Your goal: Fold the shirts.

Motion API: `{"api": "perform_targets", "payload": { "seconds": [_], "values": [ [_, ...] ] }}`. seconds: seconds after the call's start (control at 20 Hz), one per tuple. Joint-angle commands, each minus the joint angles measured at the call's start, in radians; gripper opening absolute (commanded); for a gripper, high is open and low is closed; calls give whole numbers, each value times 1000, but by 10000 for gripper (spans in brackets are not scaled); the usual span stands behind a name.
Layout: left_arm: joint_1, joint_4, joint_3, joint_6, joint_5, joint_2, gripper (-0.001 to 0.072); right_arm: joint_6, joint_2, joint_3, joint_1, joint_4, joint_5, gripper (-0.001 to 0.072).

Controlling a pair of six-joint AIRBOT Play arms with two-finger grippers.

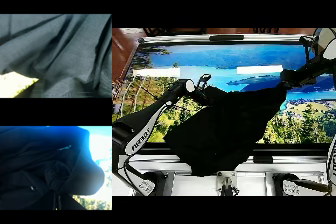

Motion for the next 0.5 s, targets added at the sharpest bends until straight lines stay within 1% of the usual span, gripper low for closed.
{"api": "perform_targets", "payload": {
  "seconds": [0.0, 0.15, 0.2, 0.25, 0.3, 0.35, 0.4, 0.45],
  "values": [
    [5, 3, 2, 5, 3, -8, 45, 8, 0, -1, 0, 14, 0, 54],
    [26, 10, 34, 5, -10, 13, 43, 7, 0, 0, 0, 33, -12, 54],
    [36, 11, 57, 5, -8, 37, 43, -4, 2, 0, 0, 64, -27, 54],
    [50, 18, 98, 6, 0, 71, 43, -45, 7, 1, 0, 128, -65, 54],
    [65, 31, 153, 5, 13, 105, 43, -94, 17, 2, 0, 198, -136, 54],
    [85, 35, 230, 5, 45, 140, 43, -148, 31, 4, 0, 272, -255, 54],
    [109, 34, 324, 5, 92, 171, 43, -170, 45, 15, 0, 332, -407, 54],
    [129, 34, 423, 5, 140, 196, 43, -166, 55, 41, 0, 401, -609, 54]
  ]
}}
